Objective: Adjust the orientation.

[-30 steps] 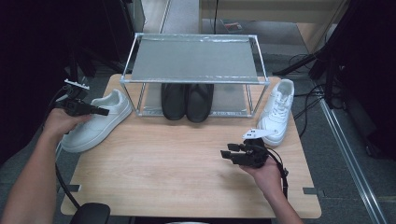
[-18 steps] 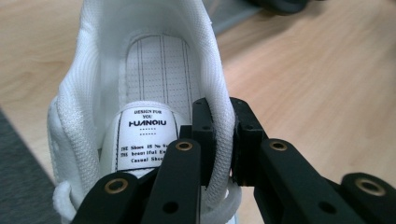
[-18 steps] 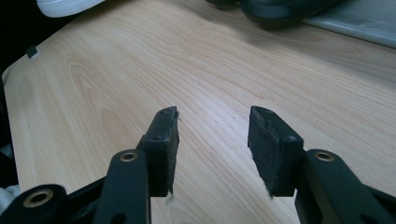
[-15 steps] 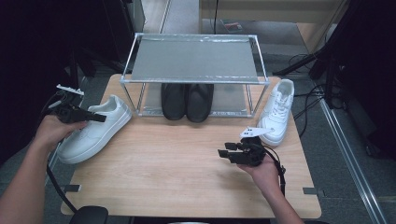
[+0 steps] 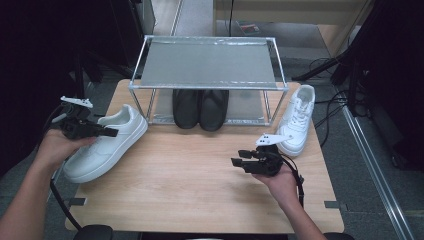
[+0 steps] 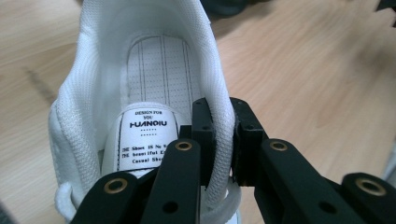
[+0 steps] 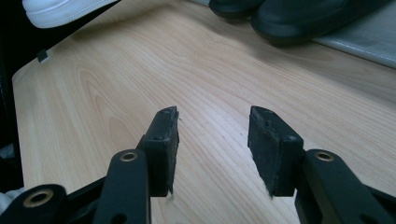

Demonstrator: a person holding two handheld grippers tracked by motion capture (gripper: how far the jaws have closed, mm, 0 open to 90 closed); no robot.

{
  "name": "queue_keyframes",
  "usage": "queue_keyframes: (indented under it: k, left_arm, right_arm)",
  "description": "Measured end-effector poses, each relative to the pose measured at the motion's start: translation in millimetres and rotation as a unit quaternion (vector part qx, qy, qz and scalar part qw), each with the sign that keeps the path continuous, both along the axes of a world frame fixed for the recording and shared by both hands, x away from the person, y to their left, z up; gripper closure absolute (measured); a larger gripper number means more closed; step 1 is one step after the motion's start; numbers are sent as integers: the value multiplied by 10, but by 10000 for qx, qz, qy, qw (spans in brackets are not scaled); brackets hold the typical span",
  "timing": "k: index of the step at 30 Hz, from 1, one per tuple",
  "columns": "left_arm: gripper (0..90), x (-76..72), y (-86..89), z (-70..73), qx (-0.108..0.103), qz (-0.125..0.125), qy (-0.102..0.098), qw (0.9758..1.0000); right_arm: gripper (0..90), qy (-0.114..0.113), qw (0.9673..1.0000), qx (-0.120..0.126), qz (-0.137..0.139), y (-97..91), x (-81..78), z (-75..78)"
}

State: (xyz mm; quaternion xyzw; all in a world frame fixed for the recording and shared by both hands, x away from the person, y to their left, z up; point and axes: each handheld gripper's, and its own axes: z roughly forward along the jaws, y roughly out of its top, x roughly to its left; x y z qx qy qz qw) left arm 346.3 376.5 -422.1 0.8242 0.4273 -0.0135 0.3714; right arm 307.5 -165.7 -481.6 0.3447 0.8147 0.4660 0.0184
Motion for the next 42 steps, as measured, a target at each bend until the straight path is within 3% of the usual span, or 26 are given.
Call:
queue_keyframes:
  k: [6, 14, 19, 24, 28, 34, 42]
  left_arm:
    - [834, -70, -225, 77, -152, -171, -73, 9997]
    - [830, -79, -604, 156, -173, -497, -176, 9985]
    - [829, -61, -856, 127, -212, -671, -157, 9974]
    - [828, -64, -1144, 66, -106, -878, -62, 9961]
    - [828, -49, -1366, 13, -162, -1063, 5, 9942]
    - [827, -43, -1728, -28, -61, -1330, -46, 9911]
    - [824, -16, -2232, -112, -93, -1696, 32, 9855]
  right_arm:
    - [538, 27, 10000, 76, 6, 16, 22, 6]
    - [537, -58, 9999, 120, -25, 10, 12, 22]
    - [536, -81, 9999, 138, -31, 2, 10, 29]
    - [536, -72, 9998, 154, -32, -3, 12, 29]
    - [536, -68, 9999, 151, -29, 4, 9, 27]
    - [534, -44, 9998, 168, -21, 5, 6, 26]
    - [534, -34, 9998, 173, -13, 11, 4, 25]
